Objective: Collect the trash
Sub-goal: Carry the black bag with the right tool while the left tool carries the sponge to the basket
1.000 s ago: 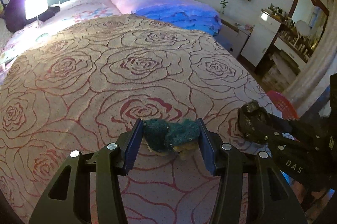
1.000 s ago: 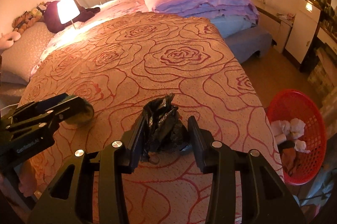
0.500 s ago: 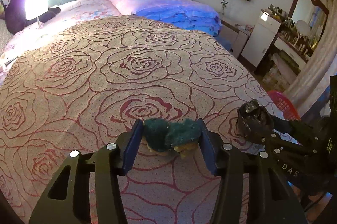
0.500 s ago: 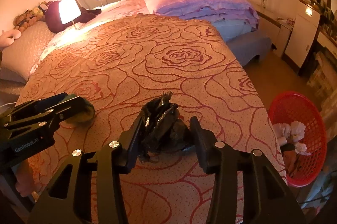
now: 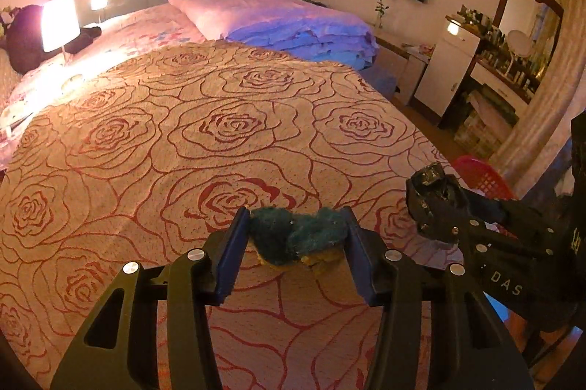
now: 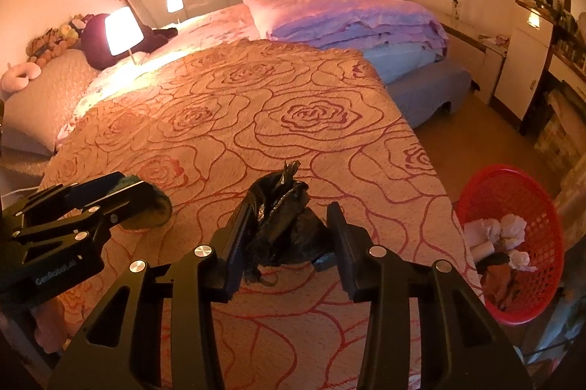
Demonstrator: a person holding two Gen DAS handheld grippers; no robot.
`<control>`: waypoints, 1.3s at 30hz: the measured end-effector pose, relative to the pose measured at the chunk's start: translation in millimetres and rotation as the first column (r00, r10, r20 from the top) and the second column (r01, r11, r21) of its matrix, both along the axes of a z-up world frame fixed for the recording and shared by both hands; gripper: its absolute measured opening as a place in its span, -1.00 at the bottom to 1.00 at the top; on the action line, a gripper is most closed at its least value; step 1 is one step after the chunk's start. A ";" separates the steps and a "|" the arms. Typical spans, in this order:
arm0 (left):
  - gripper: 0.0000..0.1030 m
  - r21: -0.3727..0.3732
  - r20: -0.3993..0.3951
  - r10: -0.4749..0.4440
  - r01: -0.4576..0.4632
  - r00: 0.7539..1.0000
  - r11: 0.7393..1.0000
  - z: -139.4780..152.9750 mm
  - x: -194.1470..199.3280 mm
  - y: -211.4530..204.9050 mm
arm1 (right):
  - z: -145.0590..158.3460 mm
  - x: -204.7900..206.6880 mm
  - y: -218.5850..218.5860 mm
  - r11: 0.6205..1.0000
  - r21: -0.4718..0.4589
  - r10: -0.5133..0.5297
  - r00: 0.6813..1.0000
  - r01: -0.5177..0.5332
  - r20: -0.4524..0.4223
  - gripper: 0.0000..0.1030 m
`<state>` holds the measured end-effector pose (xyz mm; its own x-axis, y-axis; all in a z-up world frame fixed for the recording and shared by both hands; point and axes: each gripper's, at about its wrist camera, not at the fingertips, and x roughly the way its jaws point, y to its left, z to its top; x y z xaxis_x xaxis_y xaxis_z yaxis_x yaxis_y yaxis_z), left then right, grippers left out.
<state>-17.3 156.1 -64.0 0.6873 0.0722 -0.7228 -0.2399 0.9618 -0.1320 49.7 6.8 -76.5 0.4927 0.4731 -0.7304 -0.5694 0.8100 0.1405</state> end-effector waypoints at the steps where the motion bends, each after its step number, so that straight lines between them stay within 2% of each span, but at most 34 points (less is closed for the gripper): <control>1: -0.07 0.002 0.002 -0.001 0.001 1.000 1.000 1.1 0.2 -0.3 | 1.6 0.2 -1.3 1.000 0.004 -0.003 1.000 0.003 0.002 -0.22; 20: -0.07 0.017 0.020 -0.048 0.048 0.999 0.999 13.2 16.9 -18.9 | 34.9 18.3 -39.3 0.995 0.045 -0.089 0.994 0.086 0.065 -0.22; 29: -0.07 0.035 0.031 -0.111 0.110 0.993 0.993 24.1 39.8 -44.5 | 43.1 28.1 -69.2 0.988 0.043 -0.149 0.985 0.146 0.086 -0.22; 39: -0.07 0.047 0.015 -0.215 0.214 0.977 0.976 25.9 68.1 -89.3 | 44.8 39.3 -116.2 0.970 0.021 -0.242 0.965 0.241 0.103 -0.22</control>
